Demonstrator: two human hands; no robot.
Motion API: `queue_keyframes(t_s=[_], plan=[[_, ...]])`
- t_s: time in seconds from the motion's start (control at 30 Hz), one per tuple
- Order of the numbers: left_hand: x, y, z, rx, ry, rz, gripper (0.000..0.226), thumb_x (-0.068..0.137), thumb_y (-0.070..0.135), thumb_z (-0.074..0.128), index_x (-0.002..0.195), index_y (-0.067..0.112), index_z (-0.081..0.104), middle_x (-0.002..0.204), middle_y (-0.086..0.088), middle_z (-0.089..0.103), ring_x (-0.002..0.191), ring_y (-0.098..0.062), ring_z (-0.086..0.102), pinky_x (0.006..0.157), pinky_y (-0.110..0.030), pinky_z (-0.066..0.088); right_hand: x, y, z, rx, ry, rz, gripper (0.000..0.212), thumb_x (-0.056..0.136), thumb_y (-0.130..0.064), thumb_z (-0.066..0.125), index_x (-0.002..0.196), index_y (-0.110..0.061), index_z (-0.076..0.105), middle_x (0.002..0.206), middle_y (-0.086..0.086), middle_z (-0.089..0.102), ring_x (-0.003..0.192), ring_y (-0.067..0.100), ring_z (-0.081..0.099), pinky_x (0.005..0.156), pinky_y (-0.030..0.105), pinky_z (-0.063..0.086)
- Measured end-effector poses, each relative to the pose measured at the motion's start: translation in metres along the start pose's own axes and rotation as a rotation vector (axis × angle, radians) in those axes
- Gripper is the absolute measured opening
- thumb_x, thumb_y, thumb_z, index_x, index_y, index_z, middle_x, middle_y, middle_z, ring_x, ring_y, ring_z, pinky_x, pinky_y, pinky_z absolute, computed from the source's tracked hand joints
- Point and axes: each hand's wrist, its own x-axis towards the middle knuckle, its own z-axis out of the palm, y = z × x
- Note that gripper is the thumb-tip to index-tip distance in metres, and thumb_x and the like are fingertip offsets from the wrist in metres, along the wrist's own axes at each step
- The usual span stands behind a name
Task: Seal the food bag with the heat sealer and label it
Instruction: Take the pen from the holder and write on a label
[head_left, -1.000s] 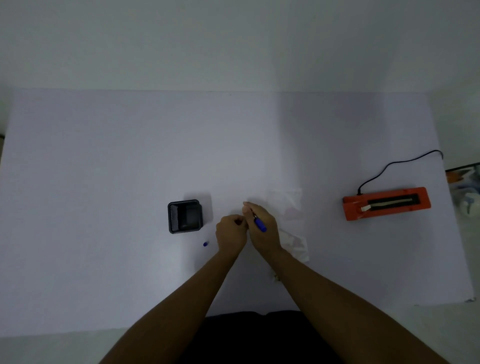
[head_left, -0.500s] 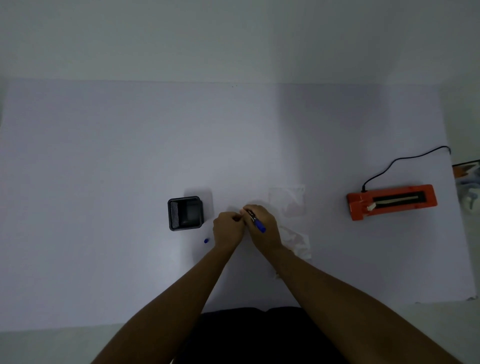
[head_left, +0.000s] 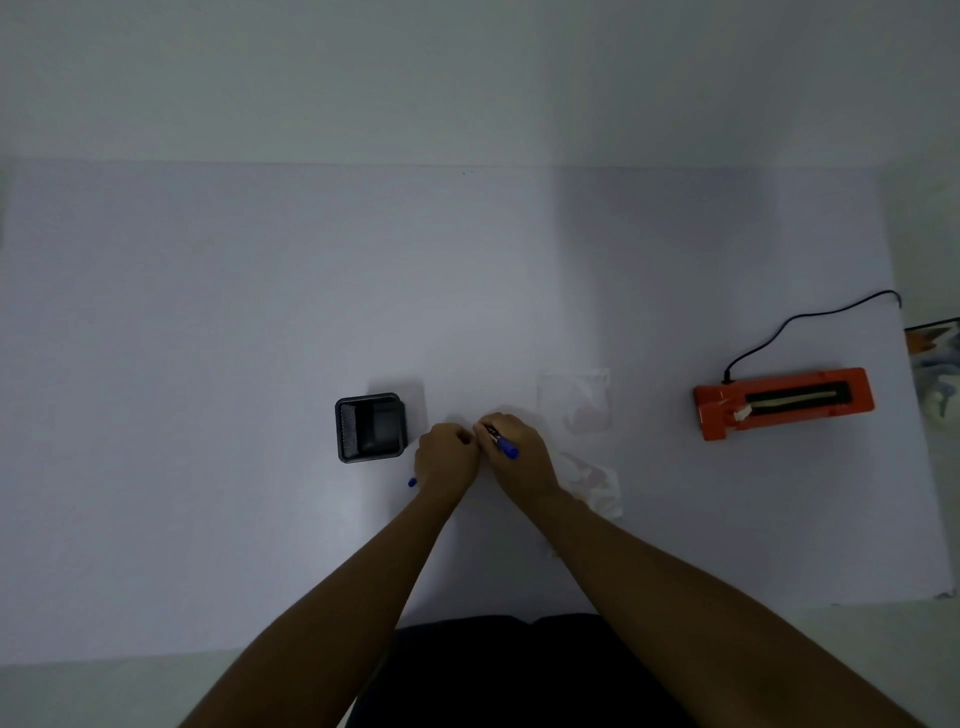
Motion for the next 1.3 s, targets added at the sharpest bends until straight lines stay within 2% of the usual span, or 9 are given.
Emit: queue_keyframes(t_s=[0.13,0.3,0.47,0.57,0.73,0.93,1.2,1.3], plan=[[0.0014,0.0022,-0.0032,0.053,0.000,0.012,0.033,0.086,0.013,0.057,0.053,0.017,0.057,0.052,-0.001,0.058,0.047,-0.015,0.054,0.049,-0.025,0.048,-0.0001,-0.0026,0.0005,-0.011,0.002,0.015,0.024,0.097,-0.021,0.049,0.088,-0.008,0.067,0.079,0.007,0.065,0.069,0.019,0.060,0.066,0.033,0.053],[0.0017,0.0034,-0.0040,0.108,-0.004,0.033,0.032,0.085,0.013,0.058,0.054,0.019,0.054,0.055,0.002,0.057,0.055,-0.020,0.062,0.052,-0.027,0.050,-0.0006,-0.0032,0.0001,0.001,-0.013,0.037,0.022,0.097,-0.017,0.050,0.084,-0.008,0.065,0.076,0.007,0.063,0.068,0.020,0.059,0.064,0.037,0.052],[-0.0004,0.0021,-0.0044,0.111,0.038,0.036,0.020,0.088,0.027,0.062,0.072,0.016,0.067,0.071,0.000,0.068,0.064,-0.018,0.064,0.054,-0.025,0.045,-0.0046,-0.0025,-0.0020,0.049,-0.001,0.115,0.016,0.096,-0.021,0.052,0.089,-0.010,0.061,0.076,0.004,0.061,0.068,0.018,0.058,0.065,0.032,0.052],[-0.0008,0.0025,-0.0040,0.127,0.034,0.024,0.019,0.089,0.027,0.061,0.079,0.015,0.070,0.075,-0.001,0.069,0.068,-0.019,0.066,0.056,-0.027,0.047,-0.0065,-0.0018,-0.0008,0.040,-0.017,0.134,0.020,0.095,-0.018,0.051,0.080,-0.009,0.060,0.075,0.007,0.059,0.069,0.022,0.057,0.064,0.038,0.050],[-0.0001,0.0019,-0.0019,0.116,0.028,0.027,0.017,0.088,0.023,0.060,0.077,0.013,0.068,0.077,-0.004,0.070,0.068,-0.020,0.065,0.060,-0.030,0.053,-0.0064,-0.0040,0.0000,0.019,-0.012,0.158,0.022,0.093,-0.011,0.051,0.074,-0.002,0.058,0.072,0.013,0.057,0.068,0.026,0.054,0.063,0.039,0.046],[0.0025,0.0012,-0.0005,0.138,0.016,0.033,0.020,0.089,0.022,0.058,0.075,0.012,0.068,0.074,-0.006,0.069,0.066,-0.022,0.066,0.059,-0.032,0.055,-0.0034,-0.0015,0.0020,0.018,-0.035,0.176,0.024,0.094,-0.015,0.051,0.075,-0.004,0.060,0.074,0.010,0.059,0.070,0.023,0.054,0.066,0.035,0.047],[0.0065,-0.0018,0.0009,0.135,-0.003,0.045,0.017,0.087,0.015,0.058,0.076,0.010,0.069,0.075,-0.007,0.070,0.068,-0.022,0.067,0.064,-0.035,0.059,-0.0035,-0.0016,0.0061,-0.023,-0.040,0.162,0.018,0.094,-0.010,0.052,0.080,-0.007,0.062,0.079,0.008,0.061,0.072,0.020,0.056,0.067,0.026,0.047],[0.0053,-0.0002,0.0010,0.154,-0.008,0.038,0.016,0.088,0.015,0.057,0.078,0.011,0.069,0.075,-0.005,0.069,0.067,-0.022,0.067,0.062,-0.034,0.059,-0.0023,-0.0013,0.0071,-0.022,-0.038,0.172,0.019,0.093,-0.009,0.051,0.077,-0.008,0.061,0.078,0.007,0.060,0.071,0.020,0.055,0.066,0.028,0.048]])
